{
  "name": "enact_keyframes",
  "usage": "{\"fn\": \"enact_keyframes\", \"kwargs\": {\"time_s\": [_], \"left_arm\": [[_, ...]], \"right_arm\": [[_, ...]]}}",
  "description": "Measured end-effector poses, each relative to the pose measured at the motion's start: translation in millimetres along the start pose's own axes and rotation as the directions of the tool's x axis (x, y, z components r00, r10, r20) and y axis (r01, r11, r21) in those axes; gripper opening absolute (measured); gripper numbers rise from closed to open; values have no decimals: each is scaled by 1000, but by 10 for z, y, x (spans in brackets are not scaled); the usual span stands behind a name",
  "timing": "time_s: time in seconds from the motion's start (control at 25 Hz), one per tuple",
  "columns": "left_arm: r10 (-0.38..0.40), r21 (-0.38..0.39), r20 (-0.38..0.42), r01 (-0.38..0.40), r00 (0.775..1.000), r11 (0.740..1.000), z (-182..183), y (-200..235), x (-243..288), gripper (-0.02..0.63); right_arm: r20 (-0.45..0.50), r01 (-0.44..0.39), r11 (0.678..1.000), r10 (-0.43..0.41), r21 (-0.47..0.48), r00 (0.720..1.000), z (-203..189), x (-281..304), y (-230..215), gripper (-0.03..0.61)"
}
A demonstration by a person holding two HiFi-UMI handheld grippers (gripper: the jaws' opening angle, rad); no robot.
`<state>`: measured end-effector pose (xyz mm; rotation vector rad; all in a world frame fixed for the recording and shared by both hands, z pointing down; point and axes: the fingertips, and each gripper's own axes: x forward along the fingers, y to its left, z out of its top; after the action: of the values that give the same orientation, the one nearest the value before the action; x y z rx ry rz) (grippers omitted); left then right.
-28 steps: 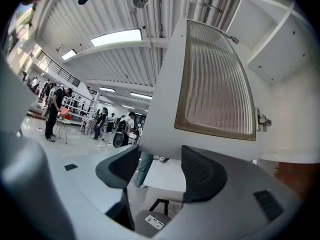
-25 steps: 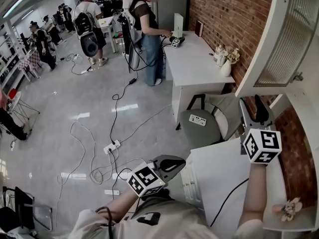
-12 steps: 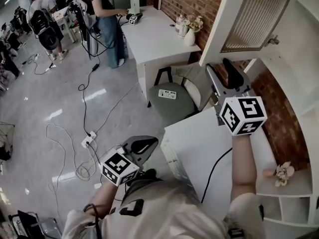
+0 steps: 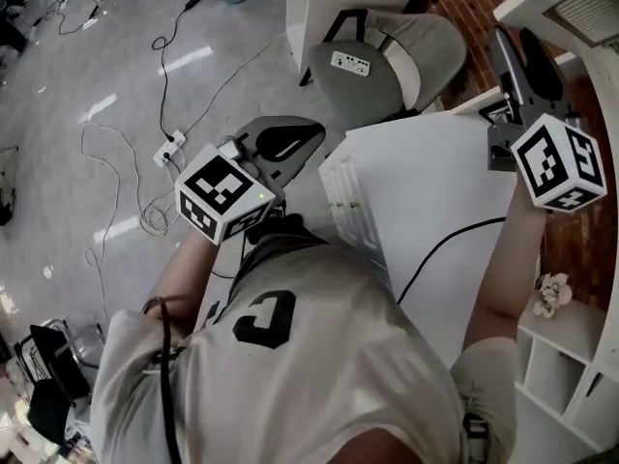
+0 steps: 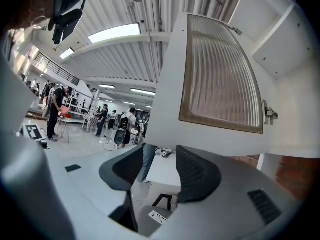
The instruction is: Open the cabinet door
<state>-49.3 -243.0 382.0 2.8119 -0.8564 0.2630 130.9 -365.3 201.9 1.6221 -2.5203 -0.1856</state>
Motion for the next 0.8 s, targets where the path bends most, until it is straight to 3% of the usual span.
{"fn": "enact_keyframes", "kwargs": {"time_s": [0.16, 0.28, 0.36, 0.52, 0.68, 0.8], "left_arm": [[-23, -9, 8, 23, 1000, 1000, -41, 112, -11, 17], [-47, -21, 19, 48, 999, 999, -57, 147, -9, 17], [-63, -24, 25, 63, 998, 998, -55, 170, 3, 17], [-119, -19, 30, 119, 992, 993, -41, 151, 96, 17], [-174, -11, 37, 174, 984, 985, -3, 114, 142, 17], [-226, -25, 51, 227, 973, 974, 49, 66, 187, 17]], "right_arm": [[-30, 0, 1000, 0, -14, 1000, -67, -40, 152, 165], [-60, -33, 999, 33, 6, 998, -133, -132, 296, 68], [-71, -48, 999, 50, 18, 996, -145, -210, 378, 41], [-92, -8, 1000, 8, -4, 996, -164, -430, 452, 31], [-23, -63, 978, 69, 199, 997, -68, -554, 627, 31], [-9, -3, 979, 5, 203, 1000, -34, -724, 702, 28]]}}
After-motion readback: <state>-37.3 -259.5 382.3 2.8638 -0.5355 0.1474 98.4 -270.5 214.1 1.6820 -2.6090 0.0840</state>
